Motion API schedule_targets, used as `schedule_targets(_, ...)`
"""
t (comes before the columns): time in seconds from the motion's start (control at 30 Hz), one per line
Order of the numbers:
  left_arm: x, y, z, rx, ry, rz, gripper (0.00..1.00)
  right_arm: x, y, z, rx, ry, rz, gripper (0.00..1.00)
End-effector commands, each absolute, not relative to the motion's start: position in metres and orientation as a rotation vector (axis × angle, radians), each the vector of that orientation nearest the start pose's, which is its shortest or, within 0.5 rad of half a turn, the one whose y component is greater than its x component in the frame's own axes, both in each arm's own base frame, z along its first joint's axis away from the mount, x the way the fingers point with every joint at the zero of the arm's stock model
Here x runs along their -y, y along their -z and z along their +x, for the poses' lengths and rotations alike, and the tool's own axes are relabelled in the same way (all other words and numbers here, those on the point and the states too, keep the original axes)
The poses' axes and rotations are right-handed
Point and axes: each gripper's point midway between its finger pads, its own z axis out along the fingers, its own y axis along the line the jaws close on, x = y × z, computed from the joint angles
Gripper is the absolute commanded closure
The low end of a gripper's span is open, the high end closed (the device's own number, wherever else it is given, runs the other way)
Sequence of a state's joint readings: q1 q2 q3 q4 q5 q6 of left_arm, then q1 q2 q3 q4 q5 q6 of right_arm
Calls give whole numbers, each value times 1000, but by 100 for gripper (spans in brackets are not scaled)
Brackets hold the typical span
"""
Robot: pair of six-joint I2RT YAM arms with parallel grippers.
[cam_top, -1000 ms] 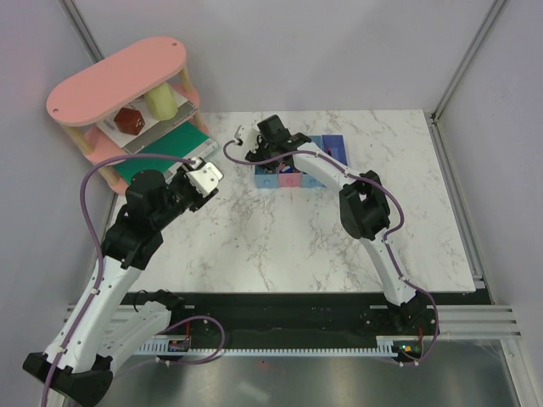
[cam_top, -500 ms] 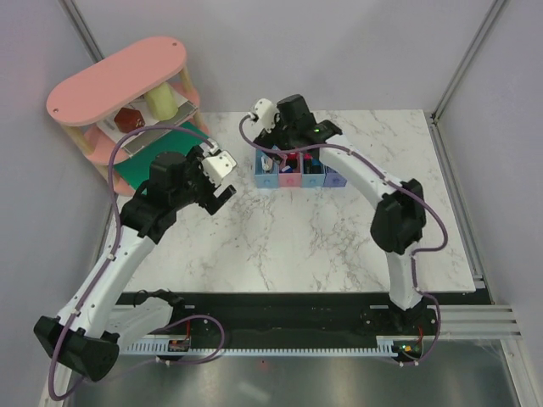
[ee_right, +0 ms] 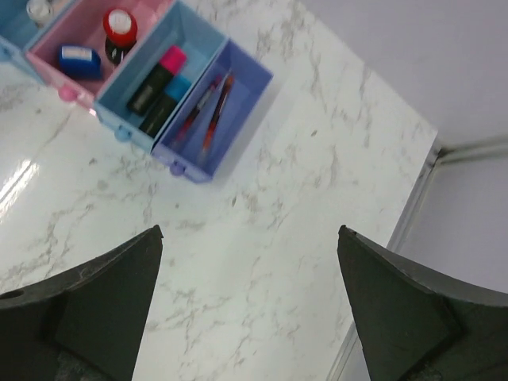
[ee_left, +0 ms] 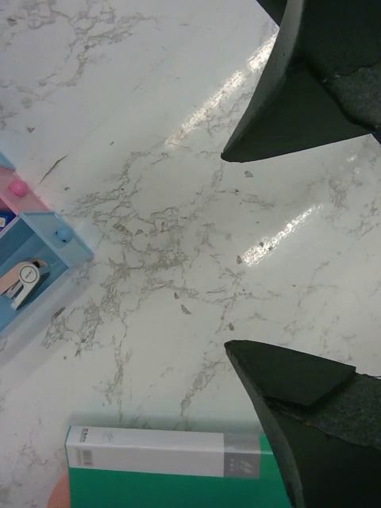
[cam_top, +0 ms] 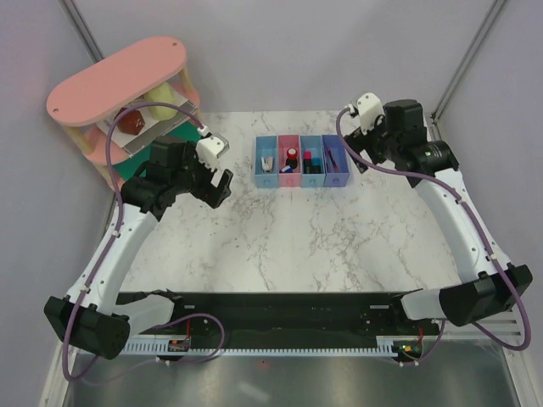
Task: Sort the stationery into containers
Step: Reset both arms
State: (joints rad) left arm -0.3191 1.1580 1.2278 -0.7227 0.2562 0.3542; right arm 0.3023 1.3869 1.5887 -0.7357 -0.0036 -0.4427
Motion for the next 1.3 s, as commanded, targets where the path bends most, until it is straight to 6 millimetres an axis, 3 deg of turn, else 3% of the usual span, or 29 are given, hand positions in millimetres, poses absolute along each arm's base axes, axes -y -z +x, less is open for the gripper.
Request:
schedule_targets(0.0, 138, -265, 287, -1999, 407, 774, 0, -87, -285, 336, -2119, 21, -712, 2)
schedule_targets(0.03, 137, -261, 286, -1996, 409, 770, 0, -87, -273, 329, -2145, 9, -715, 2)
schedule_targets(0.23, 133, -261, 290, -1983, 420, 690, 0, -79, -265, 313, -2143, -21, -619, 2)
schedule_targets(0.7, 122, -263, 295, -1974, 377, 623, 0, -76, -275, 326, -2106, -1, -569, 2)
schedule_targets(1.27, 123, -263, 295, -1973, 383, 616, 0, -72, -282, 329, -2086, 27, -548, 2)
